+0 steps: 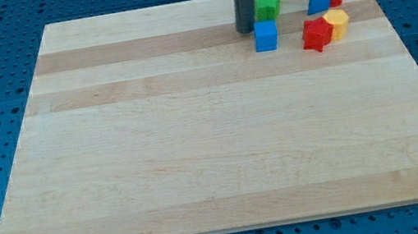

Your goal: Place the green circle to the left of the blue triangle

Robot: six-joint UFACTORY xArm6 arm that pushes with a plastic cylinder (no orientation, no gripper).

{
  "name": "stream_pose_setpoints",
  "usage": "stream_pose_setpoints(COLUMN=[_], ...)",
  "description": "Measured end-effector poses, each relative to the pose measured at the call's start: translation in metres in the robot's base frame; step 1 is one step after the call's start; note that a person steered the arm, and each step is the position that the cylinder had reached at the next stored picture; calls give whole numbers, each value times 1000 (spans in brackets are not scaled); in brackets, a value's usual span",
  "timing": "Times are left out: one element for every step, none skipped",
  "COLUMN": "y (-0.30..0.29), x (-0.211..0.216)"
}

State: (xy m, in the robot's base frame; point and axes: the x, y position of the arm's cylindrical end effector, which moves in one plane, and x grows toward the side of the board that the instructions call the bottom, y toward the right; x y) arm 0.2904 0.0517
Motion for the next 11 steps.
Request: stream_pose_setpoints(y=[-32, -42, -39, -34, 38, 94, 95, 99, 99, 99, 99], x=[-2, -36, -98, -98, -98, -98, -98, -91, -74, -59, -59])
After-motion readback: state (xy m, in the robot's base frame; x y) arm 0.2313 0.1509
